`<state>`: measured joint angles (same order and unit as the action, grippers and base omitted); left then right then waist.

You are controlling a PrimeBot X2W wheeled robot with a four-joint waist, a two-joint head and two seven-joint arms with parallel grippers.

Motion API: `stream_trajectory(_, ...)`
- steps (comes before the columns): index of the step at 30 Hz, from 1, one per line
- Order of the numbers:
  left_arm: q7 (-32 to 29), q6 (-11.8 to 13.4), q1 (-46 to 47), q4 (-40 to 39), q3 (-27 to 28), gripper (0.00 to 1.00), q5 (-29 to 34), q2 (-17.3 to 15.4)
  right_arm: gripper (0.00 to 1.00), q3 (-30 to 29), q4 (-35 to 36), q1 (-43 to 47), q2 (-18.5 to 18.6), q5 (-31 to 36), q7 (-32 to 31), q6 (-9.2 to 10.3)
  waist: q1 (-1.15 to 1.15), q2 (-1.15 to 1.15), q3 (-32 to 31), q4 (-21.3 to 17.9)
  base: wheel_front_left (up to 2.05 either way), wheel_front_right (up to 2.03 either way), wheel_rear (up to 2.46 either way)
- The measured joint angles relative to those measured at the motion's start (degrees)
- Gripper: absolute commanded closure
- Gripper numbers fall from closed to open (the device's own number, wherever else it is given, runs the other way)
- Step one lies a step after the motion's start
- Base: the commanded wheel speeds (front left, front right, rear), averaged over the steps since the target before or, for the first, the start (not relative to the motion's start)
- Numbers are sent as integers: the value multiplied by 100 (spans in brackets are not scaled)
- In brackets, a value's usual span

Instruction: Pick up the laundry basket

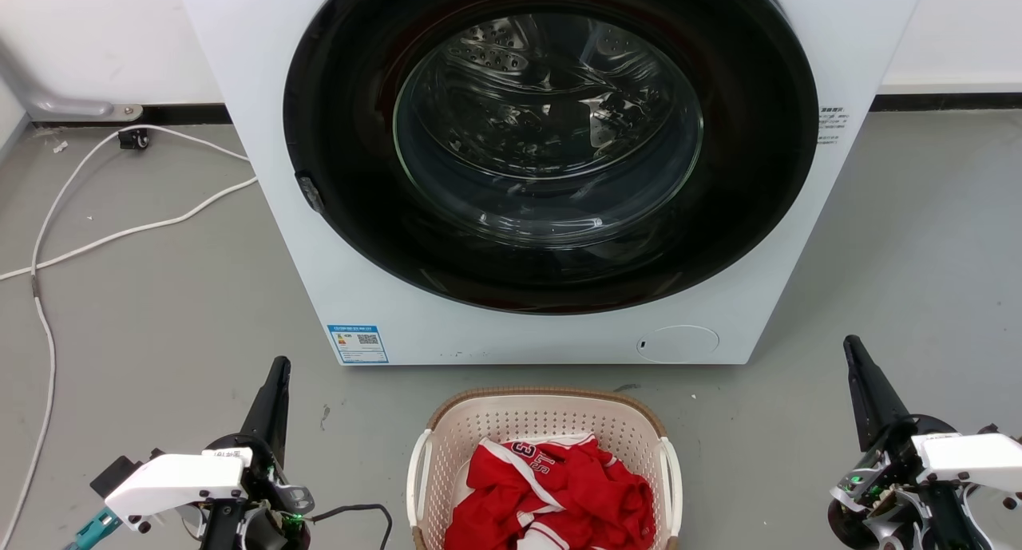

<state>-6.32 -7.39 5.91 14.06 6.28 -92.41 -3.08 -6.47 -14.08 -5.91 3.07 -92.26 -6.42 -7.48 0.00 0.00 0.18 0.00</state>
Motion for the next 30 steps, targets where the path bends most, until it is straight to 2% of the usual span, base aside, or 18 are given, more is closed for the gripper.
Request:
stream_trajectory(6,0,0,0,0,2,100,0,1,100,-1,0,0,-1,0,0,0,0,0,0,0,0,0,0)
stream_trajectory(7,-1,0,0,0,2,0,0,1,0,-1,0,0,-1,0,0,0,0,0,0,0,0,0,0)
stream_trajectory(11,3,9,-158,170,-29,0,-1,34,0,13,-151,165,-13,-1,13,1,0,0,0,0,0,0,0)
stream_trajectory(20,259,15,-182,90,-272,0,81,32,0,147,-24,193,-21,188,269,0,0,0,0,9,0,0,0)
stream_trajectory(24,370,14,-182,-21,-378,0,336,22,0,148,77,194,-21,635,381,0,0,0,0,21,0,0,0)
stream_trajectory(30,524,14,-182,-185,-456,0,1170,9,0,225,286,199,-20,1824,530,0,0,0,1,41,0,0,0)
